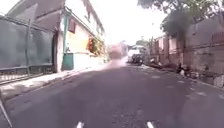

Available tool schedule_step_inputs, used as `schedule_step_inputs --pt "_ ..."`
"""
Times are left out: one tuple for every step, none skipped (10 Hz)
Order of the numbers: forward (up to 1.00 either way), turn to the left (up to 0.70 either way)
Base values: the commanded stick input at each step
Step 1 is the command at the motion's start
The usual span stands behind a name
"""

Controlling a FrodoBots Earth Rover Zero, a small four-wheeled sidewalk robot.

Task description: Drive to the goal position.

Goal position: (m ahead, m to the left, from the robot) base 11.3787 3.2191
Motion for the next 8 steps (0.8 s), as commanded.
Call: schedule_step_inputs --pt "1.0 0.0" --pt "1.0 0.0" --pt "1.0 0.0" --pt "1.0 0.0" --pt "1.0 0.0" --pt "1.0 0.0" --pt "1.0 0.0" --pt "1.0 0.0"
